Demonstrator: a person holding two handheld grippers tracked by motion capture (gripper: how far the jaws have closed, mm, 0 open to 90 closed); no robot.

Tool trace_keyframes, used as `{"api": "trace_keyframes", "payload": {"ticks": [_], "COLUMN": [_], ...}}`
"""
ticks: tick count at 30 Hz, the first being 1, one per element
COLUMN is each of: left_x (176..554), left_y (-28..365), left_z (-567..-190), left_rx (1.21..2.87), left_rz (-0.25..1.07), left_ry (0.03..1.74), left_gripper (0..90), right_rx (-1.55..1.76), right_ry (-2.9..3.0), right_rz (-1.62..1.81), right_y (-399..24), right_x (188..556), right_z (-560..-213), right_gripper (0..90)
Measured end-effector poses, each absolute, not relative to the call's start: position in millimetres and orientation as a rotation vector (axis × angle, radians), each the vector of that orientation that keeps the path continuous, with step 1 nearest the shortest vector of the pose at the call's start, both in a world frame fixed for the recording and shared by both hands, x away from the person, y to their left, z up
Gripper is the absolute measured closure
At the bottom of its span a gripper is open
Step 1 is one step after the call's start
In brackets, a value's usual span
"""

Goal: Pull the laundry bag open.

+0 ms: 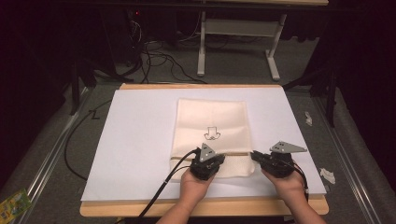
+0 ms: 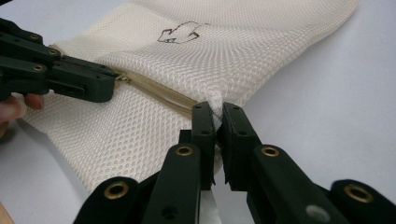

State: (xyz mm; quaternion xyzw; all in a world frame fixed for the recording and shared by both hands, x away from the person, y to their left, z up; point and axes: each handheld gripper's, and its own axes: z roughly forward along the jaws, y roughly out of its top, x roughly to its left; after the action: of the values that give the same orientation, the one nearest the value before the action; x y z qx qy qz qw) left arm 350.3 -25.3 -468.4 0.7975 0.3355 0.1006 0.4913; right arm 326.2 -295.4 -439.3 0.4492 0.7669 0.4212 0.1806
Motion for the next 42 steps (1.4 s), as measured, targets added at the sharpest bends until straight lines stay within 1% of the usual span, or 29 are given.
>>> {"api": "trace_keyframes", "payload": {"ticks": [14, 25, 28, 34, 42], "left_x": [350.5, 353.2, 352.3, 351.5, 349.4], "left_y": [13.4, 54.9, 71.6, 92.1, 100.9], "left_z": [-470.2, -473.0, -471.3, -469.5, -476.8], "left_rx": [1.934, 1.942, 1.958, 1.990, 1.996], "left_rz": [0.283, 0.341, 0.366, 0.402, 0.412], "left_ry": [0.883, 0.982, 1.011, 1.034, 1.049], "left_gripper": [87.5, 87.5, 87.5, 87.4, 87.5], "right_rx": [1.277, 1.300, 1.308, 1.315, 1.316], "right_ry": [2.163, 2.147, 2.146, 2.147, 2.140], "right_rz": [1.180, 1.174, 1.167, 1.161, 1.146], "right_y": [-296.3, -303.8, -304.7, -306.4, -306.6], "right_x": [327.3, 328.9, 330.0, 331.2, 331.6], "right_z": [-439.9, -440.9, -441.5, -442.7, -444.1], "right_gripper": [86.0, 85.9, 85.9, 85.9, 85.9]}}
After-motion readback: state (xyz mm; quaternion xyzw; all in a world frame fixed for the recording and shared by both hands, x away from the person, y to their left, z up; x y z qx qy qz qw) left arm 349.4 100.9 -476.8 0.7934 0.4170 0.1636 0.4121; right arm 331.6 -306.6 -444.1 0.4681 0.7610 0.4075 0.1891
